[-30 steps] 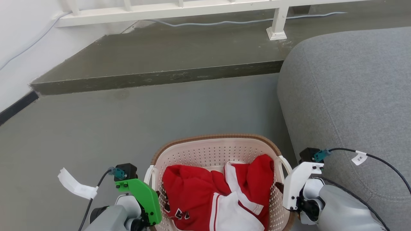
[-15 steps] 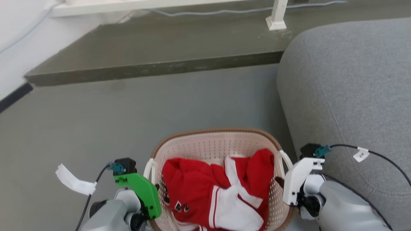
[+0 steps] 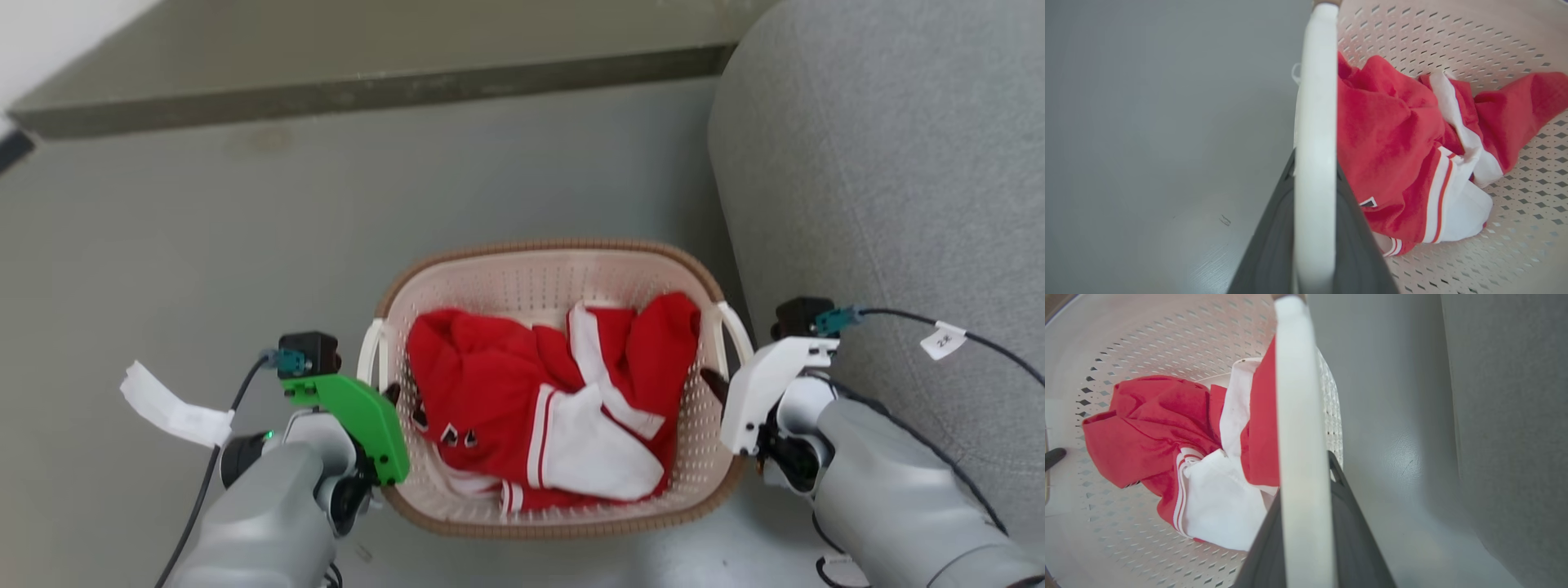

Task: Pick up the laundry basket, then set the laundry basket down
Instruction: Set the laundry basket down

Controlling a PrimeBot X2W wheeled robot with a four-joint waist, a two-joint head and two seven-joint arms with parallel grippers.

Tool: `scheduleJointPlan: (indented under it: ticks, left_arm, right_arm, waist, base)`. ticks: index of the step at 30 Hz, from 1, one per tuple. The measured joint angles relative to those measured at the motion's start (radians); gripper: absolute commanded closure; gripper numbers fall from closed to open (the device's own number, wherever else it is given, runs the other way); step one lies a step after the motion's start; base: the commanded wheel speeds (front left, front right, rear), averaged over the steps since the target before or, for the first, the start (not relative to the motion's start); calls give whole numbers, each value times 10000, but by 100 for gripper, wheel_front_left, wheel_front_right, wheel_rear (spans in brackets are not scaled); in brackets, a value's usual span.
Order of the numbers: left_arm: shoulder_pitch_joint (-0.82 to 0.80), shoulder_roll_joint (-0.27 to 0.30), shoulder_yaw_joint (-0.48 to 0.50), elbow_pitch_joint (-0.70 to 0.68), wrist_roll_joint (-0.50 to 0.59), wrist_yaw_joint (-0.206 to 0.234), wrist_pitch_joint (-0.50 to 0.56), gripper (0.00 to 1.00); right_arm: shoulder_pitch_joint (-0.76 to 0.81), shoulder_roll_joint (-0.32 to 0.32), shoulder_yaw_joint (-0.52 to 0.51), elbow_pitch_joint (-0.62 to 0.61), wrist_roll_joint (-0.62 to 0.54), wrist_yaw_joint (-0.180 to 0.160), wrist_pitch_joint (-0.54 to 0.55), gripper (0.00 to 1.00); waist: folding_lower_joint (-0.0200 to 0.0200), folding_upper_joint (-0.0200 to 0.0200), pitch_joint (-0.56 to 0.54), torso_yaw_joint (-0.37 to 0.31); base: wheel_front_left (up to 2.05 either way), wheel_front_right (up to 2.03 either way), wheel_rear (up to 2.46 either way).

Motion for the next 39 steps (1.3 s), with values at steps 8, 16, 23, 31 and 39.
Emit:
scheduleJointPlan:
  ticks: [8, 16, 23, 31, 39]
  left_arm:
    - [-608, -19, 2, -25, 199, 42, -483, 100]
    - [-1319, -52, 42, -42, 240, 128, -826, 100]
    - [-1878, -67, 88, -42, 305, 217, -1227, 100]
    - [-2594, -65, 119, -36, 366, 311, -1434, 100]
    - [-3318, -67, 121, -12, 430, 397, -1523, 100]
  right_arm:
    - [-510, -159, -17, -205, -2, 0, -554, 100]
    - [-1055, -326, -36, -359, -4, 2, -1097, 100]
    - [-1494, -431, -69, -516, -4, 4, -1569, 100]
    - [-2067, -512, -104, -621, 77, 4, -1870, 100]
    - [-2719, -633, -100, -692, 104, 4, -1969, 100]
  waist:
    - [0, 0, 975, -15]
    - [0, 0, 1982, -19]
    - [0, 0, 2877, -2]
    - [0, 0, 4030, 54]
    - [1, 0, 5057, 101]
  base:
    - [0, 0, 0]
    - [0, 0, 0]
    - [0, 0, 0]
    - [0, 0, 0]
    - [0, 0, 0]
